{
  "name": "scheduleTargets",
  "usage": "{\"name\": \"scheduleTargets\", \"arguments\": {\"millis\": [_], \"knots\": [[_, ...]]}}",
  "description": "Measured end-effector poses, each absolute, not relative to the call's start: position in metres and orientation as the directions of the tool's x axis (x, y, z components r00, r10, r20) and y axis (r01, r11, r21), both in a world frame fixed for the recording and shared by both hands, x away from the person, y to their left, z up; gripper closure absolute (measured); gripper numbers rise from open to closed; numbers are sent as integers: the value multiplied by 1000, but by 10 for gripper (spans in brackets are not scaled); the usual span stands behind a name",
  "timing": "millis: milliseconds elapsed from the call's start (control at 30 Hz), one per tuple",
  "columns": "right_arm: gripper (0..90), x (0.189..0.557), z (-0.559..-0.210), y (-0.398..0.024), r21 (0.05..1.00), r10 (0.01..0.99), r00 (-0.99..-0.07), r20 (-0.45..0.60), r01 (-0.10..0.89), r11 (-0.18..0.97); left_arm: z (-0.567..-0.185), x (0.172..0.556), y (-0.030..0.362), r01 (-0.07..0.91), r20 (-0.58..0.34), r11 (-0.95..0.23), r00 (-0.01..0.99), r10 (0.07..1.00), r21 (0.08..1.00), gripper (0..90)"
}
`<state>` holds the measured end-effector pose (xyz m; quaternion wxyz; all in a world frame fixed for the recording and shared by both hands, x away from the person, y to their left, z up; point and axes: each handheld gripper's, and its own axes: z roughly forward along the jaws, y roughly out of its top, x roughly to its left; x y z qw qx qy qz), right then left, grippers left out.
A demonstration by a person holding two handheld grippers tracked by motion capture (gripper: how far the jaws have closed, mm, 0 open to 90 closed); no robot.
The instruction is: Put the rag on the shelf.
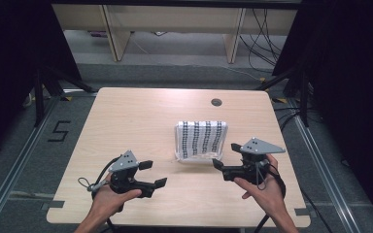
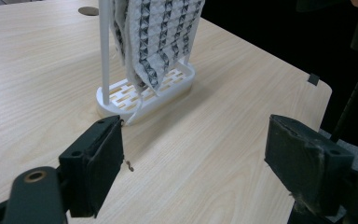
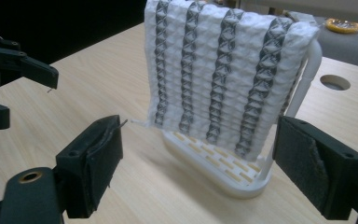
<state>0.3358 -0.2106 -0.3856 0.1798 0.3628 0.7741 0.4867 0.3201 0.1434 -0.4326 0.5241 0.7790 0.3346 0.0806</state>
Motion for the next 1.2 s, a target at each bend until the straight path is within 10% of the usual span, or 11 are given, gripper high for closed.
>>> {"name": "scheduleTargets", "arguments": {"millis": [1200], "knots": [[170,312,-444,-205,828,711,-690,138,474,299,-475,300,151,461,-224,-265,762,608,847,184]]}}
